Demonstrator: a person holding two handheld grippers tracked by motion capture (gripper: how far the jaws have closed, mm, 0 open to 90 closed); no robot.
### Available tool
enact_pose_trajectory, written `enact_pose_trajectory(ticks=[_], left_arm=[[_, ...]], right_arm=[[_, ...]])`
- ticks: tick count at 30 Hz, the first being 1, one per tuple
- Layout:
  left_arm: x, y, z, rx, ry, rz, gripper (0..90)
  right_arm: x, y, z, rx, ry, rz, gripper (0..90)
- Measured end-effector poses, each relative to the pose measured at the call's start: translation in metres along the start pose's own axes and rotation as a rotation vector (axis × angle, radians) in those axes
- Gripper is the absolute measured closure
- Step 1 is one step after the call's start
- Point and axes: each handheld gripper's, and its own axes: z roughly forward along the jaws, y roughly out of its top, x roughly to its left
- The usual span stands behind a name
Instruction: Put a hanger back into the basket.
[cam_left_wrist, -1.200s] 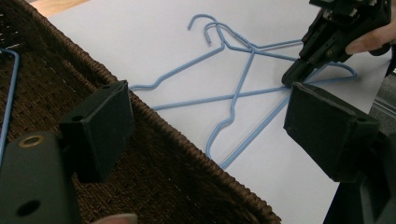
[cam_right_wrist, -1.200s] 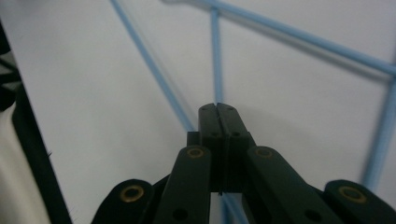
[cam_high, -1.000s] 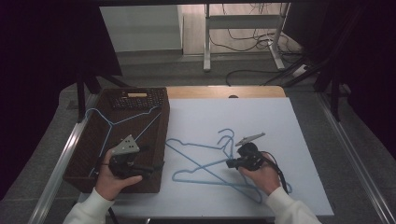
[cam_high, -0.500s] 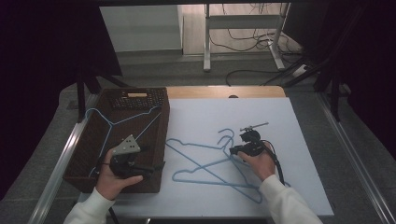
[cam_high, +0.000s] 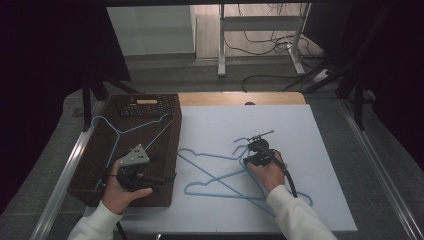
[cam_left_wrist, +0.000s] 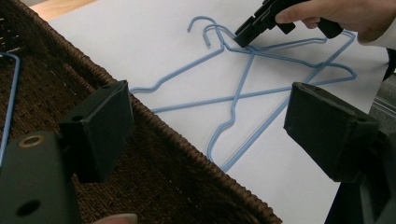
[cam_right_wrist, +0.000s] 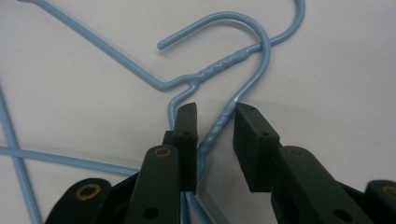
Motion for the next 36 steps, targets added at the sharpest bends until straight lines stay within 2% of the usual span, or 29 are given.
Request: enact_pose_trajectory(ticks=[8, 9, 13, 17, 20, 26, 30, 36], left_arm=[[0.001, -0.001, -0.001, -0.001, 0.003, -0.002, 15.7], [0.001, -0.001, -0.001, 0.0, 0.003, -0.001, 15.7], [0.001, -0.001, -0.001, 0.002, 0.004, 0.001, 15.7], [0.0, -0.001, 0.0, 0.0, 0.004, 0.0, 15.7], [-0.004, 0.001, 0.0, 0.0, -0.001, 0.009, 15.9], [-0.02, 0.01, 0.006, 0.013, -0.022, 0.037, 16.9], [-0.032, 0.017, 0.018, 0.046, -0.031, 0.04, 18.0], [-0.051, 0.028, 0.045, 0.107, -0.059, 0.046, 19.1]], right_arm=[[-0.006, 0.001, -0.002, 0.007, -0.017, 0.027, 83.7], [-0.01, 0.0, -0.002, 0.003, -0.005, 0.048, 85.8], [-0.015, -0.001, -0.002, -0.005, 0.005, 0.065, 86.3], [-0.015, -0.002, -0.003, -0.022, 0.013, 0.06, 86.4], [-0.016, -0.004, -0.009, -0.065, 0.041, 0.073, 86.5], [-0.015, -0.008, -0.035, -0.157, 0.087, 0.072, 86.4], [-0.016, -0.013, -0.045, -0.177, 0.129, 0.084, 86.3], [-0.019, -0.017, -0.051, -0.197, 0.153, 0.082, 86.3]])
